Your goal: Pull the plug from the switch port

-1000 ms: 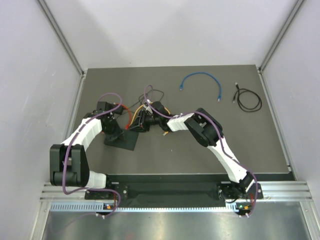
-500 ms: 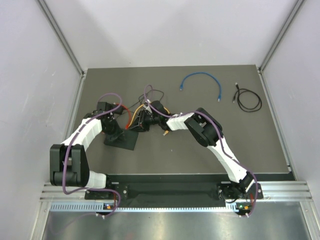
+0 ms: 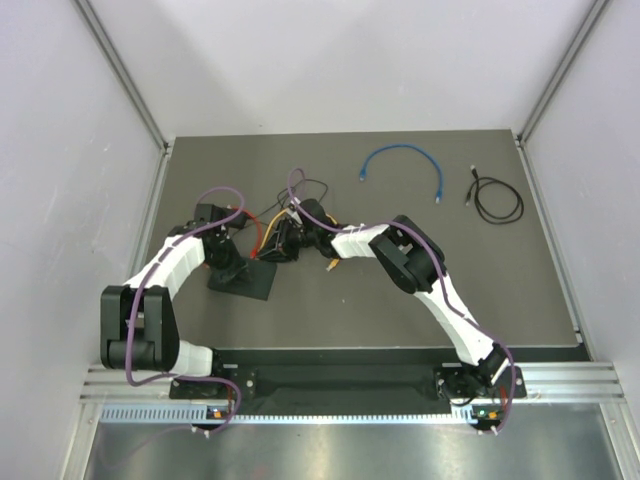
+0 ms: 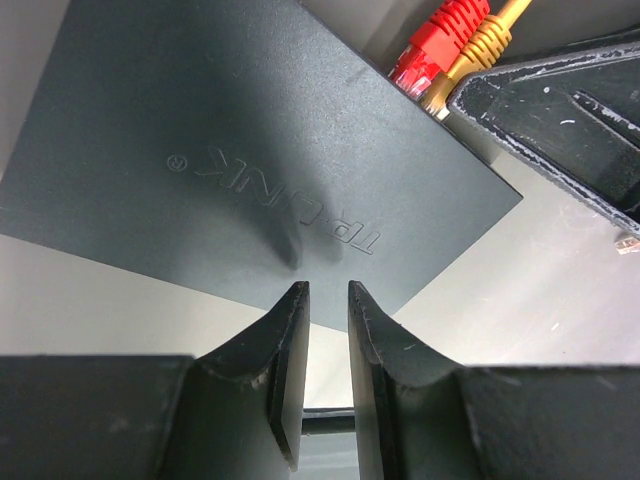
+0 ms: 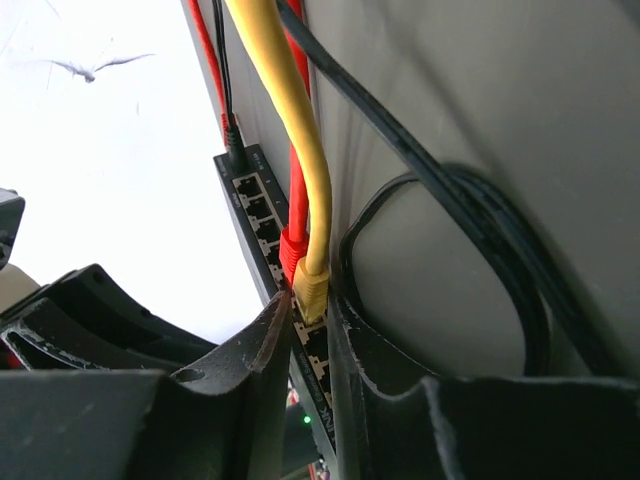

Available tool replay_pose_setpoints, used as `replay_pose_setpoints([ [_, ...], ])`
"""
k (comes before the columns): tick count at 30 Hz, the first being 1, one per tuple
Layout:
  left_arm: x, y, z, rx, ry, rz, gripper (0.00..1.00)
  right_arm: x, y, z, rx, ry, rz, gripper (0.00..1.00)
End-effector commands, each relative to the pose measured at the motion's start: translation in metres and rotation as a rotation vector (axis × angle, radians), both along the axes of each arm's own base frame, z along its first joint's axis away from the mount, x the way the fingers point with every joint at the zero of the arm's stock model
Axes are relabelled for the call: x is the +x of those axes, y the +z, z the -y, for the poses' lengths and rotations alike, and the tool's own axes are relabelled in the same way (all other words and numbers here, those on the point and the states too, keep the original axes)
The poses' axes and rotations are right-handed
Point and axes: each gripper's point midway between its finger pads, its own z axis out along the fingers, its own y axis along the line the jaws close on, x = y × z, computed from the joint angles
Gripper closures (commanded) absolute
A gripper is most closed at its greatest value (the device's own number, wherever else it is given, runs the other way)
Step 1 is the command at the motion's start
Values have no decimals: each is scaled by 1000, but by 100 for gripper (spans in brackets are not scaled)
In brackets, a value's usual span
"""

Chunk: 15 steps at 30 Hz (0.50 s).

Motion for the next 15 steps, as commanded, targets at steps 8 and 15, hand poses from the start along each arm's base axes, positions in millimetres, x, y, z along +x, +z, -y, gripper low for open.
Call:
replay_pose_setpoints([
  [8, 3, 0, 0, -5, -14, 13, 73, 1, -44, 1, -163, -10, 19, 82],
  [15, 3, 0, -1, 3, -12, 7, 73, -4, -39, -7, -144, 25, 65, 100],
])
